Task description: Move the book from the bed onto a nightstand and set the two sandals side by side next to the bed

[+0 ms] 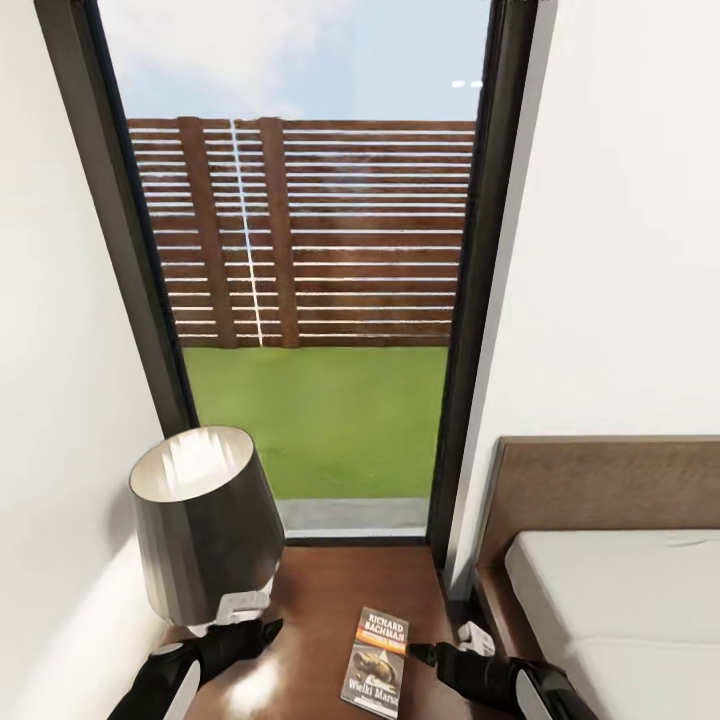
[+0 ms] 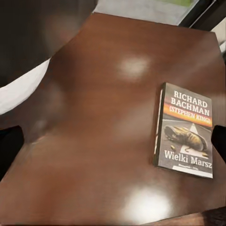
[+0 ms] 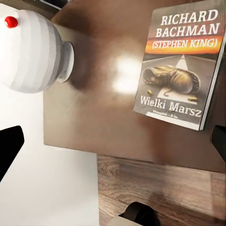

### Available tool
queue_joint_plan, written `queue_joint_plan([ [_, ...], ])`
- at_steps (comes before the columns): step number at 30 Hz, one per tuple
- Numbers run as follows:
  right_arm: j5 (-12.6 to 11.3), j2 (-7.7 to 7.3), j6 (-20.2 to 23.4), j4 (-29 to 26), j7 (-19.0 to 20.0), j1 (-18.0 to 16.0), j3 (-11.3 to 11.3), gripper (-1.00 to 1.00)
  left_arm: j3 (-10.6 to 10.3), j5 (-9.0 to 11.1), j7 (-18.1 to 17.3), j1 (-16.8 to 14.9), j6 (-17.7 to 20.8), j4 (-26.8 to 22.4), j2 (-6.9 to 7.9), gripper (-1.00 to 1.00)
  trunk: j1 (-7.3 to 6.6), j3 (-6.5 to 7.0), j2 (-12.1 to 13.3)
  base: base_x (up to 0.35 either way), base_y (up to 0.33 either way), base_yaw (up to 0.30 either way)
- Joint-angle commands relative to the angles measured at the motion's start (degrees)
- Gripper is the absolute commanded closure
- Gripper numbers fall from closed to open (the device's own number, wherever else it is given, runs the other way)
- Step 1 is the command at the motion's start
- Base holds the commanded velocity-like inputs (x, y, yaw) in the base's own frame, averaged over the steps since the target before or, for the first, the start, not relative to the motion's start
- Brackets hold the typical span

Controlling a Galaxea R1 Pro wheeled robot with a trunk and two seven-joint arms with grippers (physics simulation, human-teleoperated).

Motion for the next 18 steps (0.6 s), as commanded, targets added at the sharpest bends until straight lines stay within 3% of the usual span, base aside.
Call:
queue_joint_plan([
  [1, -0.1, -0.36, 0.3, 0.0, 0.1, 0.0, -0.4, -1.00, 0.1, 0.6, 0.7, 0.0, 0.2, -0.1, -0.01, -1.00, -0.23, 0.12, 0.4, 0.000, 0.000, 0.000],
  [7, -0.1, -2.59, 0.2, 0.0, 0.1, 0.0, -0.4, -1.00, 0.0, 0.7, 1.9, 0.1, -0.6, -0.1, -0.01, -1.00, -1.55, 1.20, 2.8, 0.000, 0.000, 0.000],
  [18, -0.1, -3.66, -0.4, 0.1, 0.0, 0.0, -0.4, -1.00, -0.1, 0.7, 2.0, 0.2, -0.7, 0.0, -0.23, -1.00, -3.96, 3.18, 7.2, 0.000, 0.000, 0.000],
])
